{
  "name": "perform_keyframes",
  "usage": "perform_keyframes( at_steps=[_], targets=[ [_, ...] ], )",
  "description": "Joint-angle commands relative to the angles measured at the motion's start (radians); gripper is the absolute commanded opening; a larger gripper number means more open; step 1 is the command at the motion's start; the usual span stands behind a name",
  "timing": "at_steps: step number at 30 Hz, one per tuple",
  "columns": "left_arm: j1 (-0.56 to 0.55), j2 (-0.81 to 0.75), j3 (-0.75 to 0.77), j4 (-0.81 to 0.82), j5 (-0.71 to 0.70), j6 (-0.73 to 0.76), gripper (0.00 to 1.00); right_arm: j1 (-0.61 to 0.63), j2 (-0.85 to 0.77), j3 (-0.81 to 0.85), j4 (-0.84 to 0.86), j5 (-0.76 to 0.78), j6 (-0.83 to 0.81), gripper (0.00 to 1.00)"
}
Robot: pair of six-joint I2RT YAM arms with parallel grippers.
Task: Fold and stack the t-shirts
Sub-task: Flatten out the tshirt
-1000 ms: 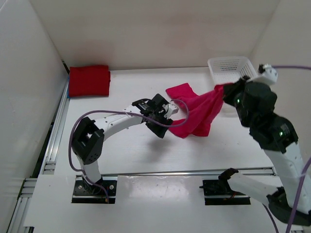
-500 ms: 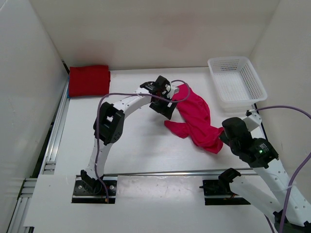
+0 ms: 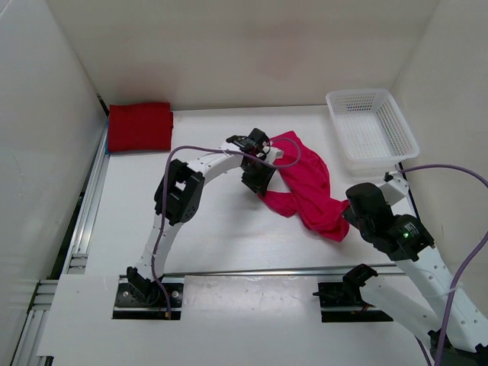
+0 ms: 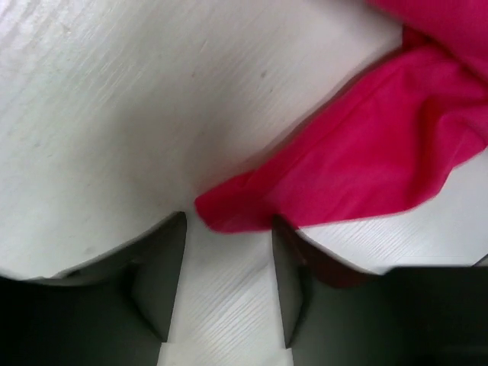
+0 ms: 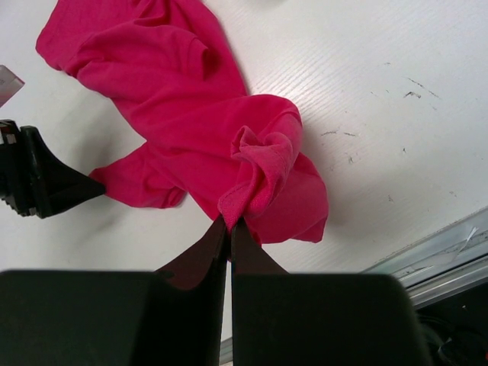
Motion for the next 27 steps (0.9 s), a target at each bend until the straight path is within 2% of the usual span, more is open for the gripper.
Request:
perform_keyframes(
  at_steps=[1, 3, 4, 7, 9, 10, 12, 14, 15, 16, 18, 19, 20, 22, 24, 27],
  targets=[
    [-0.027, 0.025, 0.033, -0.002, 0.033, 0.003, 0.47, 0.002, 0.006, 0.018, -0.013, 0.03, -0.002, 0.0],
    [-0.027, 0.025, 0.033, -0.002, 0.042, 0.003, 0.27, 0.002, 0.006, 0.027, -0.013, 0.039, -0.002, 0.0],
    [-0.027, 0.025, 0.033, -0.002, 0.042, 0.003, 0.1, 0.002, 0.006, 0.027, -0.013, 0.048, -0.002, 0.0],
    [-0.027, 0.01, 0.042, -0.011, 0.056, 0.003, 0.1, 0.002, 0.021, -0.011, 0.048, 0.03, -0.029, 0.0],
    [0.008, -0.031, 0.051, -0.011, -0.037, 0.003, 0.1, 0.002, 0.052, -0.051, 0.12, -0.01, -0.086, 0.0],
    [0.028, -0.048, 0.066, -0.011, -0.079, 0.003, 0.1, -0.021, 0.106, -0.051, 0.22, -0.028, -0.116, 0.0],
    [0.118, -0.099, 0.121, -0.011, -0.18, 0.003, 0.1, -0.081, 0.194, -0.028, 0.327, -0.096, -0.268, 0.0],
    [0.186, -0.125, 0.192, -0.011, -0.302, 0.003, 0.1, -0.234, 0.39, 0.133, 0.423, -0.287, -0.403, 0.0],
    [0.25, -0.136, 0.288, -0.011, -0.344, 0.003, 0.1, -0.345, 0.546, 0.217, 0.423, -0.362, -0.436, 0.0],
    [0.279, -0.148, 0.342, -0.011, -0.381, 0.003, 0.1, -0.395, 0.626, 0.435, 0.394, -0.428, -0.454, 0.0],
    [0.33, -0.16, 0.443, 0.004, -0.47, 0.003, 0.1, -0.501, 0.834, 0.699, 0.324, -0.551, -0.467, 0.0],
    [0.368, -0.192, 0.497, 0.02, -0.497, 0.003, 0.1, -0.521, 0.886, 0.951, 0.272, -0.571, -0.467, 0.0],
    [0.381, -0.219, 0.498, 0.067, -0.551, 0.003, 0.1, -0.535, 0.924, 1.059, 0.262, -0.581, -0.48, 0.0],
    [0.404, -0.313, 0.46, 0.118, -0.565, 0.003, 0.1, -0.553, 0.964, 1.234, 0.262, -0.607, -0.503, 0.0],
    [0.419, -0.364, 0.429, 0.135, -0.576, 0.003, 0.1, -0.553, 0.93, 1.23, 0.291, -0.642, -0.537, 0.0],
    [0.43, -0.467, 0.288, 0.135, -0.576, 0.003, 0.1, -0.553, 0.802, 0.99, 0.332, -0.702, -0.546, 0.0]
  ],
)
